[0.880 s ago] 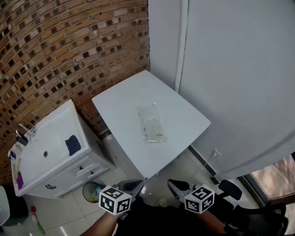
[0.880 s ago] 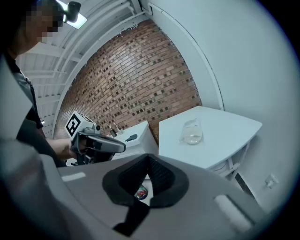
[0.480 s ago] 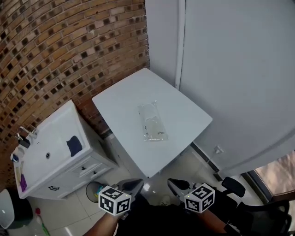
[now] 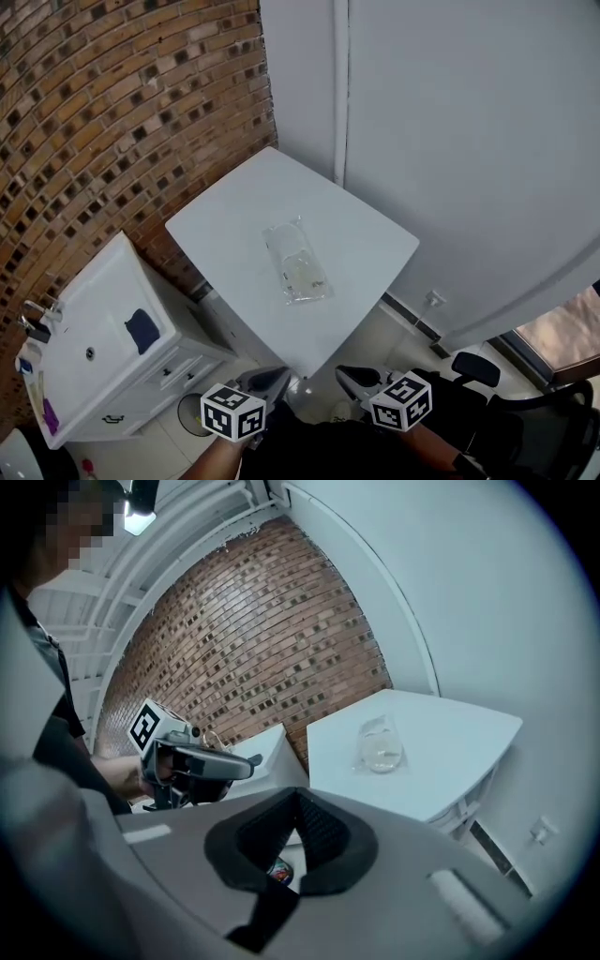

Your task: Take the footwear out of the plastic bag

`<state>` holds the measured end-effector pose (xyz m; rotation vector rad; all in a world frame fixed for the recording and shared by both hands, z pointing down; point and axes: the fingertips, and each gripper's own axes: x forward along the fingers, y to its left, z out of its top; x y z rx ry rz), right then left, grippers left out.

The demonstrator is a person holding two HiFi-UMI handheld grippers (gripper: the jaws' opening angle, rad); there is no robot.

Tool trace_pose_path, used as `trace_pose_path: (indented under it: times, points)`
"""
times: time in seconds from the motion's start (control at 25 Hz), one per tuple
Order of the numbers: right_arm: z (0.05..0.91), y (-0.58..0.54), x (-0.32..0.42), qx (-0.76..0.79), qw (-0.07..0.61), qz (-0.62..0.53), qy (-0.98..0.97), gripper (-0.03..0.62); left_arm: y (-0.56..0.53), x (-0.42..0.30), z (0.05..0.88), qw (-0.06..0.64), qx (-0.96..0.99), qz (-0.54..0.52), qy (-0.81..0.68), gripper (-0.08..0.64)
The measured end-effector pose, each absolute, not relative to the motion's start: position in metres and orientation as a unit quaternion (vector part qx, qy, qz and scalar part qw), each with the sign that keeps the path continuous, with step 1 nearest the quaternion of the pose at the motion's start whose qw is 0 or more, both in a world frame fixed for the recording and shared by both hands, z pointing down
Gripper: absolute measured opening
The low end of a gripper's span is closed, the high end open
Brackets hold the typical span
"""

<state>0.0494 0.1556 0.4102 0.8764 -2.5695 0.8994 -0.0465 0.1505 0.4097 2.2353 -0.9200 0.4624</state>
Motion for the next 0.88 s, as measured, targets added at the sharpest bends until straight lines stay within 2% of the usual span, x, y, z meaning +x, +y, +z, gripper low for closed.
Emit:
trace_pose_path:
  times: [0.4,0.64,0.88]
  points:
    - [0.415,0.099,0.006,0.383,0.158,0.324,-0.85,0.003,0.062,-0.09,0.411,0.302,0.892,0.198,-0.273,0.006]
    - [0.438,0.068,-0.016,0.435,0.183,0.311,-0.825,0.003,-0.004,-0.118,0.423,0.214,0.918,0.241,-0.229,0.006]
    - [0.454,0.033,0.017,0.479,0.213,0.296,-0.799,0.003,-0.064,-0.093,0.45,0.13,0.92,0.314,-0.193,0.008]
